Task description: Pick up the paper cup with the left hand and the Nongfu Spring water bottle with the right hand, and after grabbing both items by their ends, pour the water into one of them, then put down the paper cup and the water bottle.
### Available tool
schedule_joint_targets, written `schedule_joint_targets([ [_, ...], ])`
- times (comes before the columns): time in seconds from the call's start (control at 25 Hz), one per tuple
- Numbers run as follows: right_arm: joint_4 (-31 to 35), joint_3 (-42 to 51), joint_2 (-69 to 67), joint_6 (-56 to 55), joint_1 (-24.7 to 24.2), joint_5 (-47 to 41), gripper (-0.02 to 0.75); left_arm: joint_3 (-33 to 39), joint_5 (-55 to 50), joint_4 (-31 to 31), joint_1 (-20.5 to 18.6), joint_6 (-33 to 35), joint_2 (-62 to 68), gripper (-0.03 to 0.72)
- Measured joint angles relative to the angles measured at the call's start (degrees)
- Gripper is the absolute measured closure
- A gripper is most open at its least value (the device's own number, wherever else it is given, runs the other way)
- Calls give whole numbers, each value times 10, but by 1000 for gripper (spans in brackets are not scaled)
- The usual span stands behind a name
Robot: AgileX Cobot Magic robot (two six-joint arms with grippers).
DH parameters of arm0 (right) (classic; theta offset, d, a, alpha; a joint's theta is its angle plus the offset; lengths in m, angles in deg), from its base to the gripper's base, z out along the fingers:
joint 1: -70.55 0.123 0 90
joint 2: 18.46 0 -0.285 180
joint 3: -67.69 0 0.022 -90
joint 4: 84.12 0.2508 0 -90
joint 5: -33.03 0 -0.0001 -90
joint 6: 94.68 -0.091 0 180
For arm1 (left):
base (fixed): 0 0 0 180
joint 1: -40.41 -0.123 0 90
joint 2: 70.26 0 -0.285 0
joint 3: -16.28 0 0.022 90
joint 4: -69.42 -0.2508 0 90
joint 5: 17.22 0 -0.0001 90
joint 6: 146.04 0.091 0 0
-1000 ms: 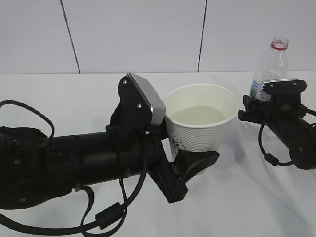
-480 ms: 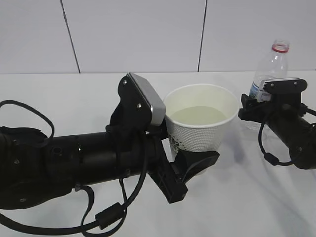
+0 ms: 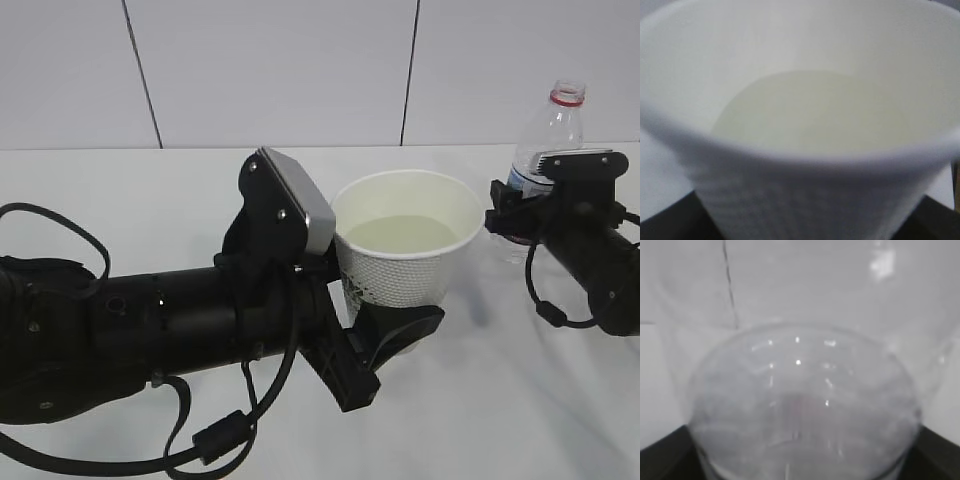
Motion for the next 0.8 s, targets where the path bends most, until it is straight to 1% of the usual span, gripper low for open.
schedule_joint_targets([
  [0.32,0,3,55,-3,0,-1,139,0,0,2,0,0,0,148],
  [0.8,-17,75,123,-4,0,-5,140,0,0,7,0,0,0,148],
])
